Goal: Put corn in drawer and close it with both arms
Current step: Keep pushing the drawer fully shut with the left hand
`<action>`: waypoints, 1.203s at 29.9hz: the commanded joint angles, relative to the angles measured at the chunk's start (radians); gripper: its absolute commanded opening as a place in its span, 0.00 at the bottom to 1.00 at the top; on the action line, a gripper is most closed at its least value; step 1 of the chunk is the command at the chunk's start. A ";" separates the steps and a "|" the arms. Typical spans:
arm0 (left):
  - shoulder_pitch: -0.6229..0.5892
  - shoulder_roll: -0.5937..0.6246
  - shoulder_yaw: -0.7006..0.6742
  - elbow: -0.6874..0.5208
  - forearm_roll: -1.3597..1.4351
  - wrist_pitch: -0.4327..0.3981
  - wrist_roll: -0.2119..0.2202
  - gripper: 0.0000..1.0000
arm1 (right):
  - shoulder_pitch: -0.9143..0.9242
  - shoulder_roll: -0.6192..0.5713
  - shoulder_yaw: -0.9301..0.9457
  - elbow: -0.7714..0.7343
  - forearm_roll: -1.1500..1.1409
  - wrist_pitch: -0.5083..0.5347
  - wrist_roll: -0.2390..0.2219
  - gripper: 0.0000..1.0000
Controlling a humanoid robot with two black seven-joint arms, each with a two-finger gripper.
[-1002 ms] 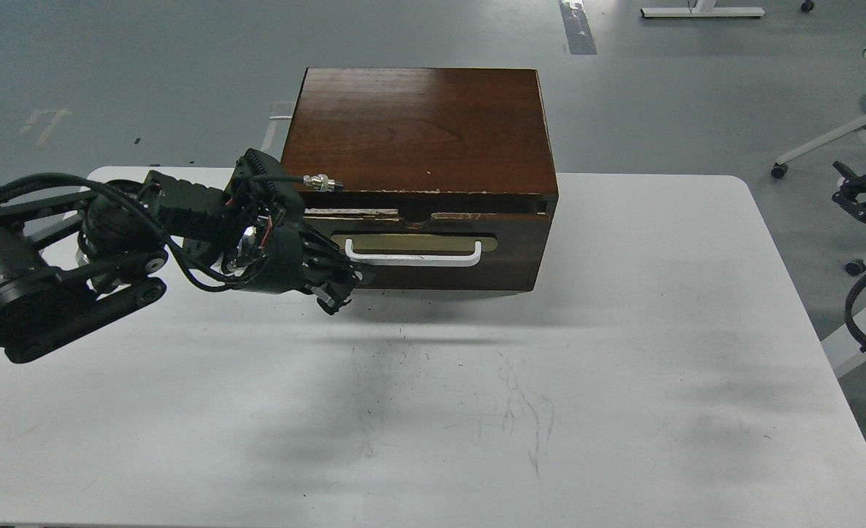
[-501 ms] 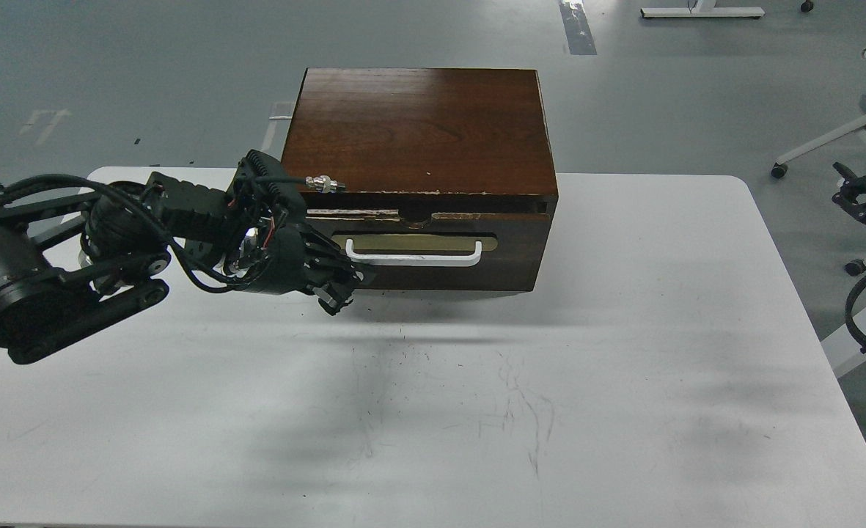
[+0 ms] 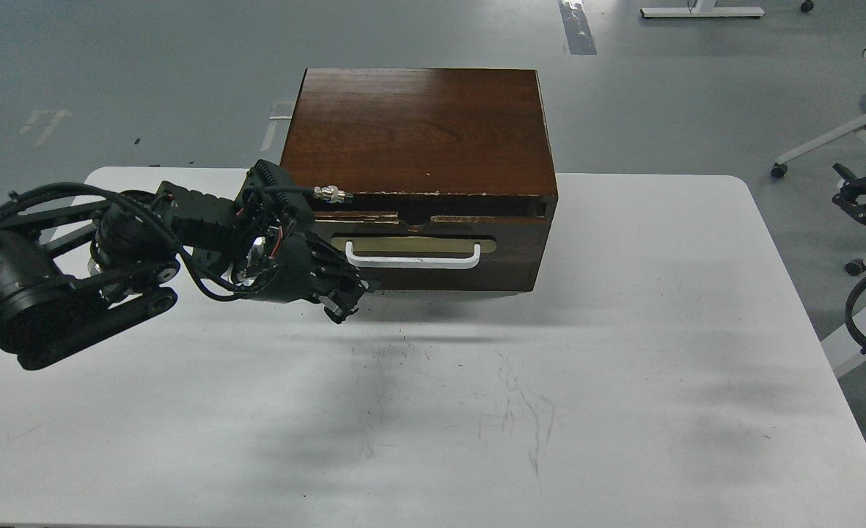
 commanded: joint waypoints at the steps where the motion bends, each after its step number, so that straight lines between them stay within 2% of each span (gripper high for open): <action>1: -0.005 -0.003 -0.007 0.001 -0.003 0.000 0.000 0.00 | 0.001 0.000 0.000 0.000 0.000 0.000 0.000 1.00; 20: -0.007 -0.014 -0.009 0.033 -0.009 0.005 0.005 0.00 | 0.001 0.000 0.000 0.000 -0.002 0.000 0.000 1.00; 24: -0.011 -0.031 -0.009 0.092 -0.047 0.012 0.005 0.00 | 0.001 0.000 -0.003 -0.012 -0.002 0.000 0.000 1.00; 36: -0.016 -0.034 -0.009 0.121 -0.049 0.025 0.002 0.00 | -0.006 0.001 -0.001 -0.038 -0.002 0.000 0.000 1.00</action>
